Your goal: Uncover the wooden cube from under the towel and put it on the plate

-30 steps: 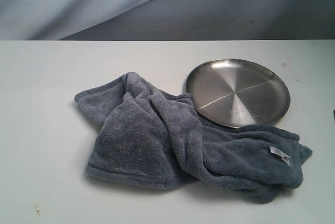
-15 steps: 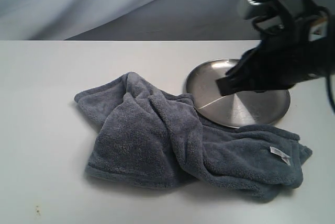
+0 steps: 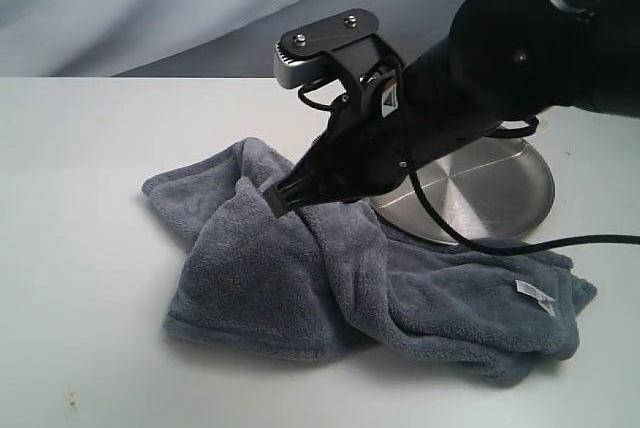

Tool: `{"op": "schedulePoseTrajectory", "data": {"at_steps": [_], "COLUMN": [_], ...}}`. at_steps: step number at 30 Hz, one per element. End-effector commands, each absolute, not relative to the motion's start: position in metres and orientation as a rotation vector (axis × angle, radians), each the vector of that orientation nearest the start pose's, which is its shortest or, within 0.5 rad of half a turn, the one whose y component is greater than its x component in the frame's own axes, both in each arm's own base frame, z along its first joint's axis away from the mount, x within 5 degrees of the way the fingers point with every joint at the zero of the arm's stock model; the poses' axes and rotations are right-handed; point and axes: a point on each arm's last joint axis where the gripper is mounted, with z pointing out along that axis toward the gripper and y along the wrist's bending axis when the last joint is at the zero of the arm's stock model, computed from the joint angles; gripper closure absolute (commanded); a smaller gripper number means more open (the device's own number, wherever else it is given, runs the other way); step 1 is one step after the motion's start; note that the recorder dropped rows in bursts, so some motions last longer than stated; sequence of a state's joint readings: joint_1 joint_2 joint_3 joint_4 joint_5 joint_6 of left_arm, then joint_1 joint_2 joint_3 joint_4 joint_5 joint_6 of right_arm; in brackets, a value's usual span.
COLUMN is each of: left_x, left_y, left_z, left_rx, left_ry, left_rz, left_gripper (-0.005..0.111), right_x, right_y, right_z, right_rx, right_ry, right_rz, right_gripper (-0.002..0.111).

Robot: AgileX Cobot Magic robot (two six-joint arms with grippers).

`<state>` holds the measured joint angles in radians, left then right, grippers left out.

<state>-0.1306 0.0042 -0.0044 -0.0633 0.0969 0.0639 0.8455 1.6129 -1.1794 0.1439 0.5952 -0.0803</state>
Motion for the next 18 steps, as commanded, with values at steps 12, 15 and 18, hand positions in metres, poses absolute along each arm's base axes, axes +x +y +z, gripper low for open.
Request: {"op": "schedulePoseTrajectory", "data": {"at_steps": [12,15,18], "left_x": [0.056,0.056,0.056], "left_y": [-0.008,-0.008,-0.008], "left_z": [0.205,0.205,0.205], "left_rx": [0.102,0.102,0.102], "left_ry": [1.567,1.567,1.567], "left_rz": [-0.108,-0.108,-0.108], "left_gripper": [0.107,0.107,0.107], "right_x": [0.215,0.213,0.217], "right_y": [0.261,0.257,0.256], "right_z": [0.245,0.238,0.239], "right_rx": [-0.986,-1.008,-1.032], "right_ry": [2.444,2.456,2.411], "right_rz": [0.515,0.486,0.431], "right_gripper": [0.108,0.108,0.108]}}
